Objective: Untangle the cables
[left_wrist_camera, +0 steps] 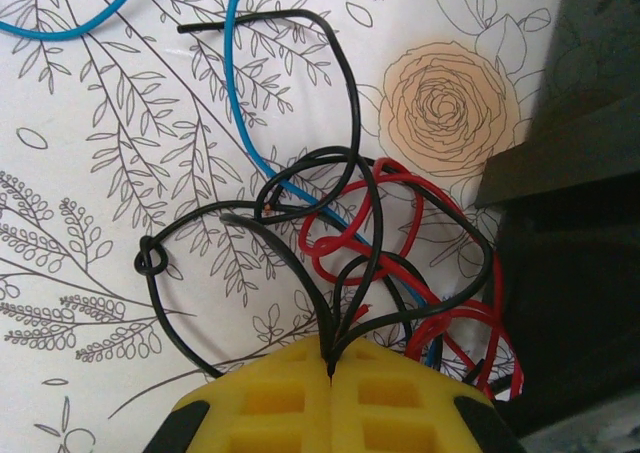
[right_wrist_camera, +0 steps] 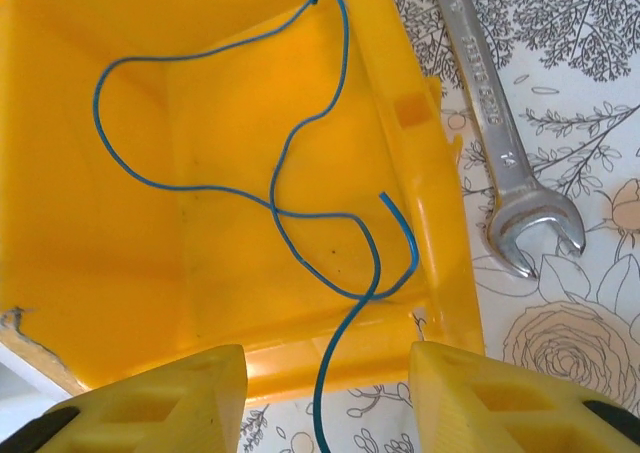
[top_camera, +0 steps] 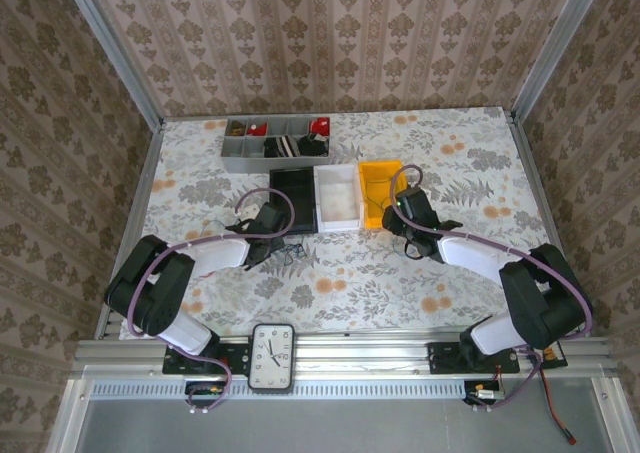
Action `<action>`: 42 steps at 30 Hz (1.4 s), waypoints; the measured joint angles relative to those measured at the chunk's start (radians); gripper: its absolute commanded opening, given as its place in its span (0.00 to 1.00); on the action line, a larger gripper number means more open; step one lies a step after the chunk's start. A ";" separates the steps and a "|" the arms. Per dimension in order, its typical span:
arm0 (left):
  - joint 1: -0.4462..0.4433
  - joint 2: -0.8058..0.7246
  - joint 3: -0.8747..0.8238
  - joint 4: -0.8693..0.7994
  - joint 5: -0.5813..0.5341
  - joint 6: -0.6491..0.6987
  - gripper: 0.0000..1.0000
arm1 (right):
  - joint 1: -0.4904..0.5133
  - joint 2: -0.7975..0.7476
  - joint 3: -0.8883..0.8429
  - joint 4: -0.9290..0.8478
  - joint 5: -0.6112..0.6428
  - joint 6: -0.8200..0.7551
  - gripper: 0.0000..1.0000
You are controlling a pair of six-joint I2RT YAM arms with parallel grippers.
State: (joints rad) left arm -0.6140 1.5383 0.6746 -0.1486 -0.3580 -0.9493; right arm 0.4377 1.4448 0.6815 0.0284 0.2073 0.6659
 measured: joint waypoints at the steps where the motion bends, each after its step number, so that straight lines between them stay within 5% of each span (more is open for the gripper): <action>1: 0.000 0.000 0.000 0.000 0.000 0.000 0.00 | 0.002 0.001 0.000 -0.005 0.000 0.000 0.46; 10: 0.000 0.000 0.000 0.000 0.000 0.000 0.00 | 0.006 0.030 -0.003 -0.013 0.018 0.000 0.39; 20: 0.000 0.000 0.000 -0.001 -0.001 -0.001 0.00 | 0.006 0.082 -0.003 -0.010 0.026 0.014 0.00; 33: 0.000 0.000 0.000 -0.001 -0.001 -0.001 0.00 | 0.006 0.006 0.118 -0.078 0.022 -0.037 0.00; 42: 0.004 0.000 0.000 -0.001 0.002 -0.001 0.00 | -0.028 0.278 0.458 -0.080 0.051 -0.126 0.00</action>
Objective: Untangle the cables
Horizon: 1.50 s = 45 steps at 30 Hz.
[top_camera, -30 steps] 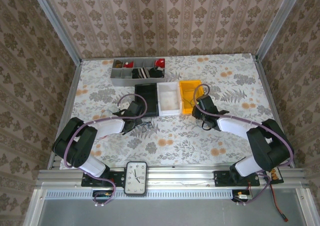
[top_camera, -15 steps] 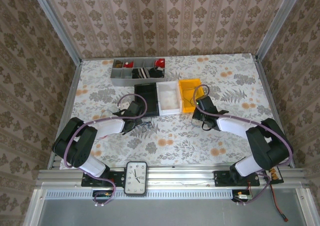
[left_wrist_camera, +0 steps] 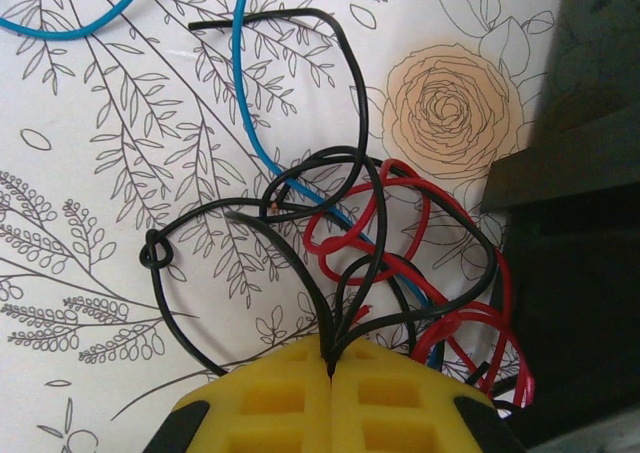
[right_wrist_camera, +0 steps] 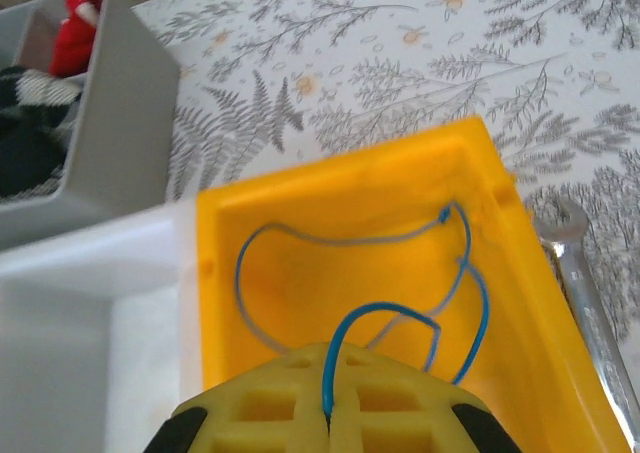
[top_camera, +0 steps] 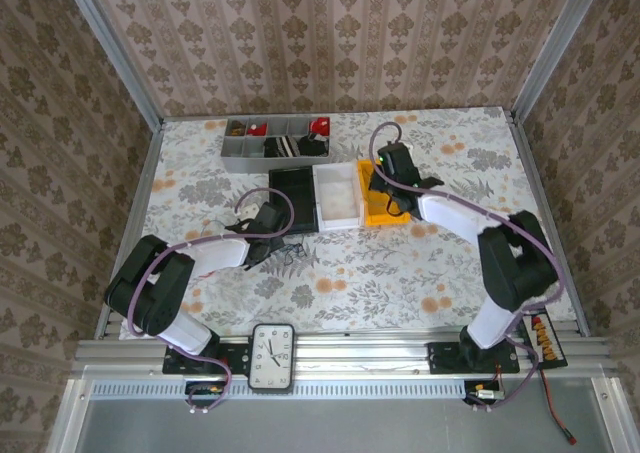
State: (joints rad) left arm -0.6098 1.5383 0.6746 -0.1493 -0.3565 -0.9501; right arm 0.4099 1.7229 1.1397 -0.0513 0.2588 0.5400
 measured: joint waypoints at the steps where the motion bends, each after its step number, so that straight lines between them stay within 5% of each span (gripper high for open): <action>1: 0.003 0.000 0.000 0.000 0.002 0.000 0.00 | -0.008 0.043 0.036 -0.003 0.005 -0.008 0.00; 8: 0.010 0.000 0.000 0.001 0.006 0.000 0.00 | -0.018 0.229 0.187 -0.033 0.029 -0.041 0.00; 22: 0.022 0.000 0.000 0.007 0.021 0.000 0.00 | -0.002 0.285 0.190 -0.107 -0.004 0.075 0.03; 35: 0.022 0.000 0.000 0.008 0.021 0.000 0.00 | -0.013 0.184 0.093 -0.112 -0.004 0.132 0.24; 40: 0.022 0.000 0.000 0.008 0.021 0.000 0.00 | -0.018 0.101 0.058 -0.111 -0.001 0.150 0.42; 45: 0.022 0.000 0.000 0.008 0.021 0.000 0.00 | -0.019 0.045 0.037 -0.111 0.014 0.159 0.51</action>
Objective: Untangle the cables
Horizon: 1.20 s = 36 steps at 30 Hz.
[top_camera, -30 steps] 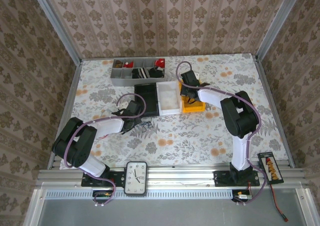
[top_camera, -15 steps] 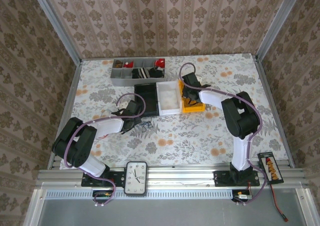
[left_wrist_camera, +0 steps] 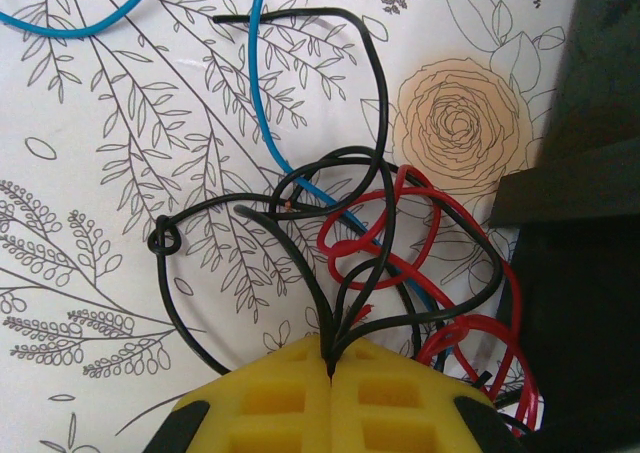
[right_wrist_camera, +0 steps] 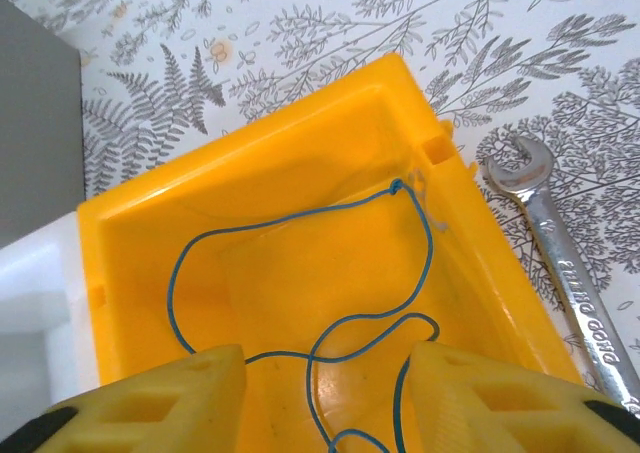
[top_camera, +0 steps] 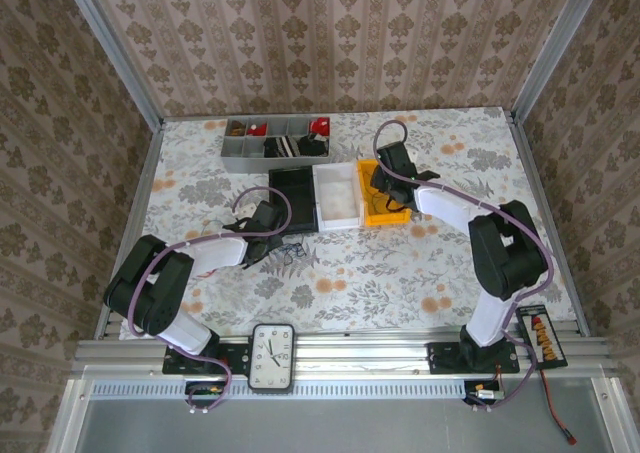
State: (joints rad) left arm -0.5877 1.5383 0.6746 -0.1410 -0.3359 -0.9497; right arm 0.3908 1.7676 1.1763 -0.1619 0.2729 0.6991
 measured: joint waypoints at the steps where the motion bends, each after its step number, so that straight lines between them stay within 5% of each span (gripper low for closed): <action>1: 0.000 0.000 0.000 0.000 0.000 0.000 0.00 | 0.000 -0.013 -0.009 0.000 0.008 0.005 0.52; 13: 0.001 -0.030 -0.016 0.021 0.043 0.093 0.00 | 0.029 -0.231 -0.223 0.025 0.056 0.005 0.50; 23: -0.028 -0.171 -0.034 0.072 0.333 0.429 0.00 | 0.321 -0.238 -0.345 0.148 -0.078 -0.130 0.50; 25: -0.061 -0.201 -0.035 0.076 0.429 0.499 0.09 | 0.357 -0.216 -0.345 0.163 -0.087 -0.145 0.50; 28: -0.103 -0.238 -0.035 0.073 0.544 0.571 0.53 | 0.361 -0.206 -0.346 0.164 -0.085 -0.151 0.50; 31: -0.119 -0.277 -0.035 0.048 0.584 0.599 0.68 | 0.359 -0.206 -0.346 0.178 -0.072 -0.158 0.50; 36: -0.088 -0.448 -0.068 0.019 0.447 0.566 0.74 | 0.359 -0.206 -0.346 0.187 -0.072 -0.173 0.50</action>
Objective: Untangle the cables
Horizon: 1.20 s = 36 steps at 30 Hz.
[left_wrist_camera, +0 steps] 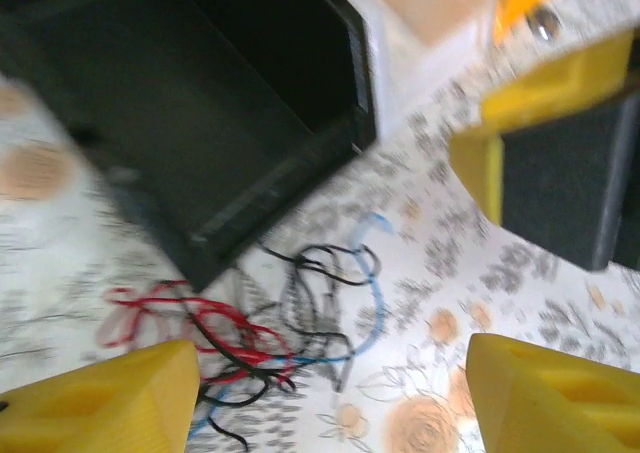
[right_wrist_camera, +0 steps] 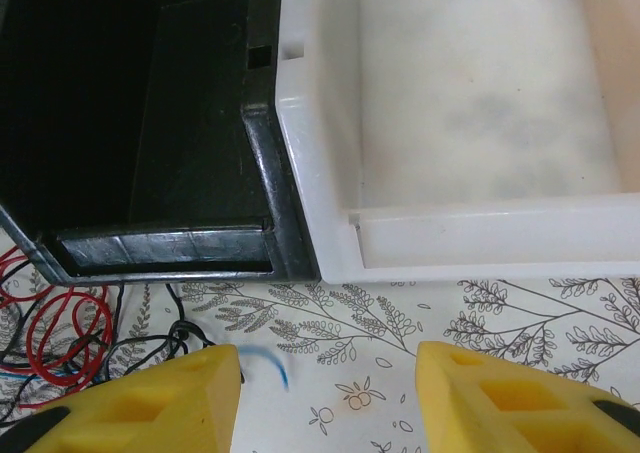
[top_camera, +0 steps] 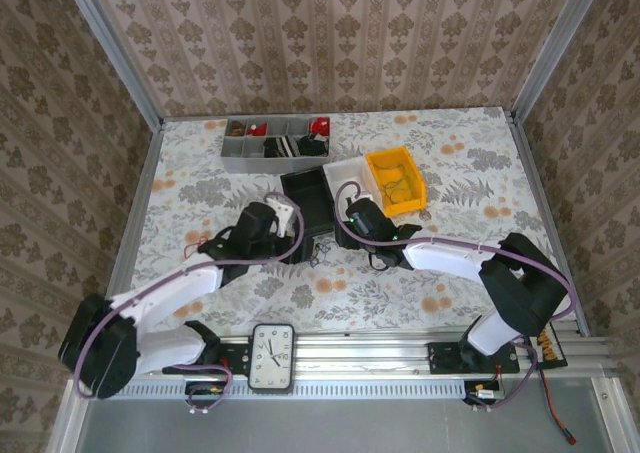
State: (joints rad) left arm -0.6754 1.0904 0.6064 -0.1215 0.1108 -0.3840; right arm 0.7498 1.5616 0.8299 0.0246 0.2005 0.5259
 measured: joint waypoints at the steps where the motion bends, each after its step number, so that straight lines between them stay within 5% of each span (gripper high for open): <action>1: 0.023 -0.047 -0.013 -0.006 -0.041 -0.022 0.74 | 0.000 0.000 0.000 0.002 -0.006 -0.003 0.50; 6: 0.154 -0.190 -0.038 -0.070 -0.240 -0.157 0.73 | 0.022 0.013 0.013 0.002 -0.037 -0.042 0.51; 13: 0.258 -0.124 0.041 -0.404 -0.457 -0.352 0.77 | 0.067 0.056 0.088 0.002 -0.082 -0.090 0.51; 19: 0.341 -0.052 0.042 -0.555 -0.517 -0.476 0.76 | 0.066 0.077 0.106 -0.005 -0.086 -0.108 0.51; 26: 0.432 0.066 0.021 -0.446 -0.497 -0.505 0.68 | 0.066 0.086 0.133 -0.009 -0.104 -0.121 0.51; 29: 0.436 0.151 0.023 -0.381 -0.474 -0.485 0.56 | 0.066 0.100 0.164 -0.018 -0.110 -0.135 0.51; 34: 0.436 0.246 0.020 -0.322 -0.441 -0.450 0.14 | 0.072 0.148 0.253 -0.043 -0.141 -0.164 0.50; 36: 0.433 0.242 0.013 -0.308 -0.435 -0.444 0.05 | 0.080 0.176 0.295 -0.052 -0.160 -0.182 0.50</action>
State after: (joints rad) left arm -0.2424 1.3327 0.6193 -0.4297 -0.3244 -0.8276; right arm 0.8303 1.7378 1.1252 -0.0277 0.0406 0.3443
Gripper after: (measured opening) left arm 0.124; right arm 0.505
